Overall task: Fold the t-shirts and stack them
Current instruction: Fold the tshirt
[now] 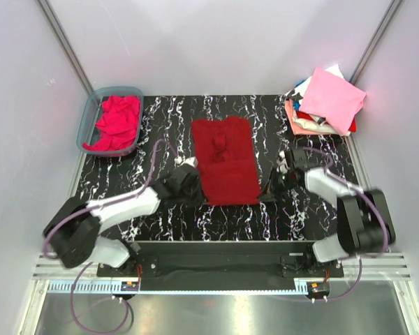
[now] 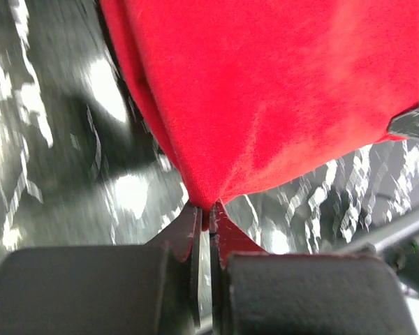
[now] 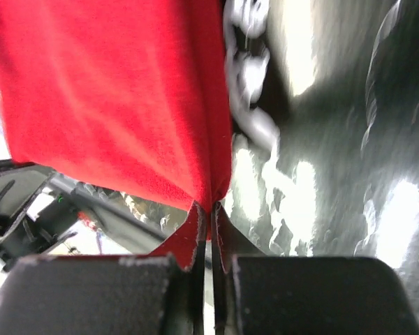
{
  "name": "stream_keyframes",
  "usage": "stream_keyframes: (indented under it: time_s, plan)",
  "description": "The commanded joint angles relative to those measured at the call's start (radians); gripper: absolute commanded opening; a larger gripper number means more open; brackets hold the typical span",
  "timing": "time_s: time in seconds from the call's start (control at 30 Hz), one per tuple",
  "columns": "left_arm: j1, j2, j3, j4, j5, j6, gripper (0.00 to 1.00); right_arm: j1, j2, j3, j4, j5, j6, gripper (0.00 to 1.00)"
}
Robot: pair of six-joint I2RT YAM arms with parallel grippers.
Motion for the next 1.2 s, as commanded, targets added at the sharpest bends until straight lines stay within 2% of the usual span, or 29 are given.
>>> stream_keyframes:
  time_s: [0.0, 0.1, 0.2, 0.33, 0.4, 0.53, 0.67, 0.9, 1.17]
  plan:
    - [-0.082, -0.139, -0.032, -0.093, -0.086, -0.063, 0.00, 0.003, -0.186, -0.139, 0.008, -0.083, 0.082, 0.00]
    - [-0.169, -0.223, -0.073, -0.135, -0.116, -0.127, 0.00, 0.011, -0.357, -0.257, 0.039, -0.172, 0.199, 0.00]
    - [-0.263, -0.291, -0.084, -0.190, -0.148, -0.201, 0.00, 0.017, -0.555, -0.315, -0.022, -0.186, 0.253, 0.00]
    - [-0.358, -0.369, -0.066, -0.265, -0.197, -0.279, 0.00, 0.019, -0.816, -0.276, -0.200, -0.166, 0.323, 0.00]
    - [-0.383, -0.386, -0.038, -0.294, -0.211, -0.279, 0.00, 0.019, -0.849, -0.212, -0.250, -0.163, 0.314, 0.00]
    - [-0.389, -0.435, 0.014, -0.371, -0.230, -0.267, 0.00, 0.020, -0.811, -0.112, -0.341, -0.143, 0.260, 0.00]
    - [-0.378, -0.426, 0.109, -0.465, -0.294, -0.221, 0.00, 0.019, -0.722, -0.043, -0.340, -0.093, 0.212, 0.00]
    - [-0.224, -0.380, 0.219, -0.483, -0.239, -0.101, 0.00, 0.019, -0.577, 0.109, -0.343, 0.018, 0.149, 0.00]
    - [-0.067, -0.323, 0.269, -0.450, -0.144, 0.012, 0.00, 0.017, -0.461, 0.184, -0.314, 0.044, 0.132, 0.00]
